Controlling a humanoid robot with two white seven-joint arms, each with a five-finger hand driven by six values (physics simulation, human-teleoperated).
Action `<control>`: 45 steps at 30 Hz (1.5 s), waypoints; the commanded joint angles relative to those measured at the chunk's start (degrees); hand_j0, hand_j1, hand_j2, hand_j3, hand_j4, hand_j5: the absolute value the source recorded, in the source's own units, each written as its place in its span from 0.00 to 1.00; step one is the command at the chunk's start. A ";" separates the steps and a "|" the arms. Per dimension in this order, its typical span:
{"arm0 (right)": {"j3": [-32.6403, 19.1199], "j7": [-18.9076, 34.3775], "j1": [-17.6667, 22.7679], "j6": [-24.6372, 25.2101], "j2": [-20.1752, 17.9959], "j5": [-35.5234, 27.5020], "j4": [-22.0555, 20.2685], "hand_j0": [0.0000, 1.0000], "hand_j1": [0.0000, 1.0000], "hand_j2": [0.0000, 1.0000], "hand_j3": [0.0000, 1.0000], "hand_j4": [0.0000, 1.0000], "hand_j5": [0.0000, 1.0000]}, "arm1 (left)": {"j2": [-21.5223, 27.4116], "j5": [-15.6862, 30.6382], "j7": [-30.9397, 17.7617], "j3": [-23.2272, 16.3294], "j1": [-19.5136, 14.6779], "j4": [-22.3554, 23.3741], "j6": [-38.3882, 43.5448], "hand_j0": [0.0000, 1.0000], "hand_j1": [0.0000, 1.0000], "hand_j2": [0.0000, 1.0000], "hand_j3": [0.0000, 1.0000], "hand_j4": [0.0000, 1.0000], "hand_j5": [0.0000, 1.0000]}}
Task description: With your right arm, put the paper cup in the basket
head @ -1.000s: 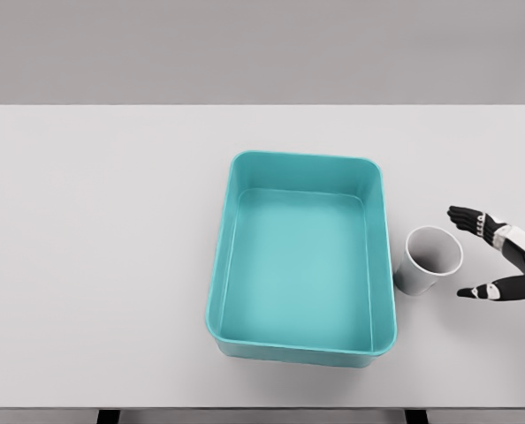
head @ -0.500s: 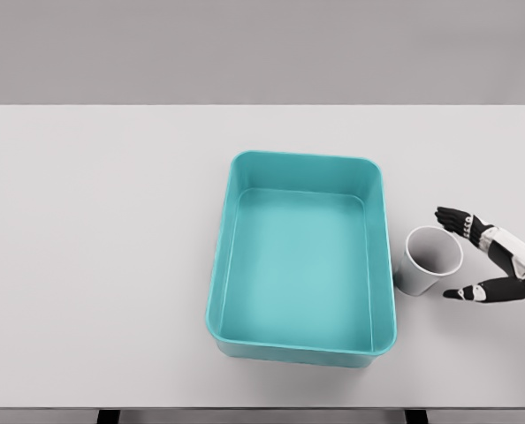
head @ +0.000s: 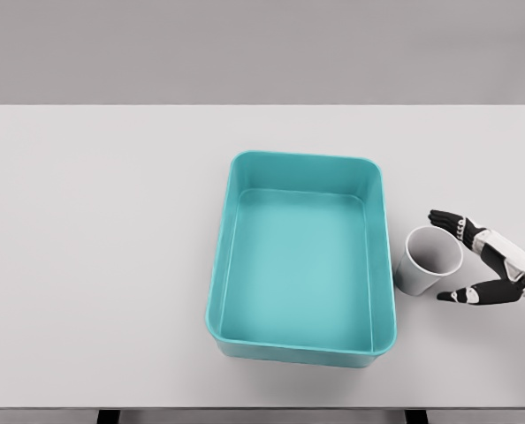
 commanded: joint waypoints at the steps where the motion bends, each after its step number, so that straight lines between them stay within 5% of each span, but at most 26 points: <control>1: -0.04 -0.02 0.00 0.02 -0.08 0.12 0.00 1.00 1.00 1.00 1.00 1.00 1.00 | 0.00 -0.01 -0.01 0.03 0.00 0.00 0.00 1.00 1.00 1.00 1.00 1.00 1.00; 45: 0.66 0.07 -1.67 0.02 4.13 1.35 -0.17 1.00 1.00 1.00 1.00 1.00 1.00 | 0.00 0.07 -0.01 -0.06 0.00 0.00 0.00 1.00 1.00 1.00 1.00 1.00 1.00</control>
